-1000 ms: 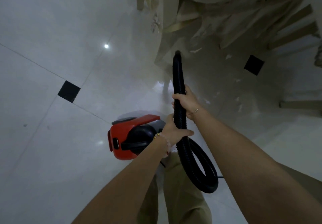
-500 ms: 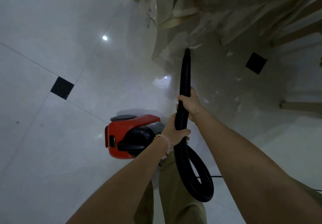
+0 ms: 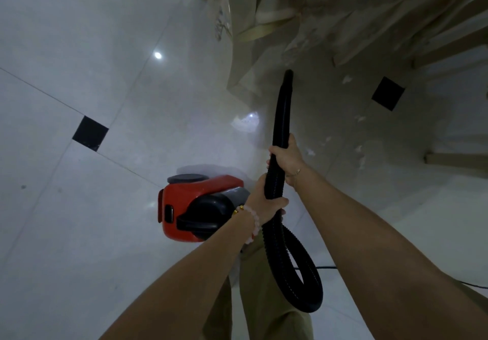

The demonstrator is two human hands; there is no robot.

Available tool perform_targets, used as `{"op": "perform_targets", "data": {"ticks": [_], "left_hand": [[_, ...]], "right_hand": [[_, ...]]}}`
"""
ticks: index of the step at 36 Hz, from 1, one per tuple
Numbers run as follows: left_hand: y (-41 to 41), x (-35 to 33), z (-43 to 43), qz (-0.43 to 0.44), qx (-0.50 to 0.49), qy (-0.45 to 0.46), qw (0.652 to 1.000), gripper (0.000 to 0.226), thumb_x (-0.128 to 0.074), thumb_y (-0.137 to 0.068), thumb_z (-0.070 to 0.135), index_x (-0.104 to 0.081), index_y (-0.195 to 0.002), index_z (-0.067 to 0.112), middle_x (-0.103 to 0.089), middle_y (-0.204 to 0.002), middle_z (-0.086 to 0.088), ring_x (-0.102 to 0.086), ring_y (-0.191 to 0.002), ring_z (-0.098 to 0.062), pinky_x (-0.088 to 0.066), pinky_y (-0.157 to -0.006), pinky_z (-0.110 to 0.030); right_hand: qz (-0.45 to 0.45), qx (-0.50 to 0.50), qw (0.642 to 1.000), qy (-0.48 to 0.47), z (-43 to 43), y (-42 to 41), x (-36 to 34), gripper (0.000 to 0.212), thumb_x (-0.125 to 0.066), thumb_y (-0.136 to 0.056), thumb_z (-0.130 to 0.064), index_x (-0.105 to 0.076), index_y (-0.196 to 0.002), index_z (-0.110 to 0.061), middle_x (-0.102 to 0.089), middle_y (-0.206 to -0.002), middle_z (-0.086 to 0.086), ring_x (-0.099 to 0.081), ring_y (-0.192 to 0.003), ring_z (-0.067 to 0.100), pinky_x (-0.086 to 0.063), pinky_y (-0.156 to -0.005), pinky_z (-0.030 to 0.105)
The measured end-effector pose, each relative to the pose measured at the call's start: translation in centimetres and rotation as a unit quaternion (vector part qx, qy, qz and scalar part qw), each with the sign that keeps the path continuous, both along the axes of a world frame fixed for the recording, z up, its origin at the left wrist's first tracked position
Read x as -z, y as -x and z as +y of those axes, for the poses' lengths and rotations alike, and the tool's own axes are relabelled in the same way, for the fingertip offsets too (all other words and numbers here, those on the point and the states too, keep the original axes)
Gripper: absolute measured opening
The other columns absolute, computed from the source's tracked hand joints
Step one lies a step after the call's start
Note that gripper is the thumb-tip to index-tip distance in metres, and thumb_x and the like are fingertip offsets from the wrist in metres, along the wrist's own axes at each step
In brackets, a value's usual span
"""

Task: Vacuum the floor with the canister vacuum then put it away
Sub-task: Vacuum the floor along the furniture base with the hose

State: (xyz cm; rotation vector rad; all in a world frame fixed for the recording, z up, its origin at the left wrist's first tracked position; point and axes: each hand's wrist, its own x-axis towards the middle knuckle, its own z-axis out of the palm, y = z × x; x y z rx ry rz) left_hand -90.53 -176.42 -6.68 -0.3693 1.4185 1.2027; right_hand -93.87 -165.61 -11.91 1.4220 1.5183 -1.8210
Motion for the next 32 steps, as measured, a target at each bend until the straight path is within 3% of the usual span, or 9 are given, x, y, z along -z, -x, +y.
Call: {"op": "perform_targets", "data": {"ticks": [3,9,15,20,24,28,30,32], "left_hand": [[0.1,0.2,0.2,0.015,0.007,0.006,1.0,0.046,-0.056,-0.088,0.0,-0.038,-0.124,0.023,-0.052,-0.08,-0.003,-0.055,-0.061,-0.015,-0.052,-0.061,-0.029],[0.0,0.2,1.0,0.048,-0.002,0.007,0.999,0.058,-0.059,-0.085,0.001,-0.035,-0.133,0.019,-0.052,-0.083,-0.003,-0.054,-0.065,-0.015,-0.051,-0.065,-0.031],[-1.2,-0.1,1.2,0.084,0.002,-0.05,0.995,0.092,-0.069,-0.075,-0.005,-0.02,-0.147,0.023,-0.047,-0.109,0.002,-0.05,-0.096,-0.014,-0.051,-0.08,-0.027],[-2.6,-0.3,1.0,0.011,-0.038,-0.049,0.998,0.096,-0.063,-0.078,-0.006,-0.016,-0.144,0.045,-0.054,-0.097,-0.011,-0.061,-0.067,-0.021,-0.058,-0.062,-0.037],[-3.6,-1.1,1.2,0.041,-0.03,-0.039,0.998,0.095,-0.058,-0.081,-0.005,-0.011,-0.145,0.046,-0.057,-0.087,-0.009,-0.06,-0.062,-0.019,-0.059,-0.065,-0.041],[-4.3,-1.5,1.7,0.076,-0.015,-0.027,0.997,0.094,-0.056,-0.082,-0.005,-0.006,-0.146,0.043,-0.056,-0.091,-0.008,-0.059,-0.065,-0.023,-0.058,-0.069,-0.049],[-4.3,-1.4,1.8,0.082,-0.005,-0.031,0.996,0.095,-0.055,-0.082,-0.005,-0.005,-0.146,0.043,-0.056,-0.091,-0.008,-0.059,-0.064,-0.021,-0.057,-0.067,-0.046],[-4.4,-1.3,1.8,0.087,0.016,-0.039,0.995,0.095,-0.055,-0.081,-0.006,-0.004,-0.148,0.038,-0.055,-0.091,-0.002,-0.059,-0.061,-0.01,-0.058,-0.063,-0.035]], "right_hand": [[0.0,0.012,1.0,-0.004,0.2,0.1,-0.1,0.05,-0.047,-0.092,0.0,-0.033,-0.137,-0.018,-0.047,-0.084,0.005,-0.047,-0.058,0.015,-0.048,-0.05,0.027],[0.006,0.034,0.999,0.009,0.9,0.4,-0.4,0.045,-0.048,-0.092,-0.001,-0.036,-0.133,-0.016,-0.047,-0.084,0.007,-0.048,-0.06,0.017,-0.048,-0.054,0.032],[0.014,0.036,0.998,0.053,1.7,0.0,-1.3,0.035,-0.052,-0.093,-0.004,-0.042,-0.121,-0.021,-0.05,-0.085,0.009,-0.051,-0.063,0.018,-0.05,-0.056,0.032],[0.024,0.014,0.997,0.072,1.9,-1.2,-1.7,0.033,-0.052,-0.093,-0.006,-0.042,-0.118,-0.025,-0.052,-0.089,0.01,-0.052,-0.066,0.019,-0.051,-0.064,0.034],[0.022,0.002,0.997,0.079,2.2,-1.8,-1.6,0.044,-0.054,-0.093,-0.008,-0.042,-0.131,-0.025,-0.053,-0.086,0.01,-0.053,-0.065,0.019,-0.053,-0.06,0.029],[0.023,-0.015,0.996,0.082,2.6,-1.8,-1.9,0.049,-0.054,-0.092,-0.007,-0.042,-0.137,-0.023,-0.053,-0.082,0.01,-0.053,-0.062,0.019,-0.051,-0.058,0.03],[0.027,-0.004,0.997,0.07,2.8,-2.0,-2.2,0.043,-0.053,-0.093,-0.006,-0.044,-0.132,-0.023,-0.052,-0.081,0.009,-0.051,-0.062,0.019,-0.051,-0.058,0.03],[0.027,0.016,0.998,0.056,2.9,-2.3,-2.6,0.038,-0.051,-0.093,-0.005,-0.046,-0.128,-0.019,-0.051,-0.08,0.009,-0.05,-0.061,0.019,-0.049,-0.057,0.03]]}}
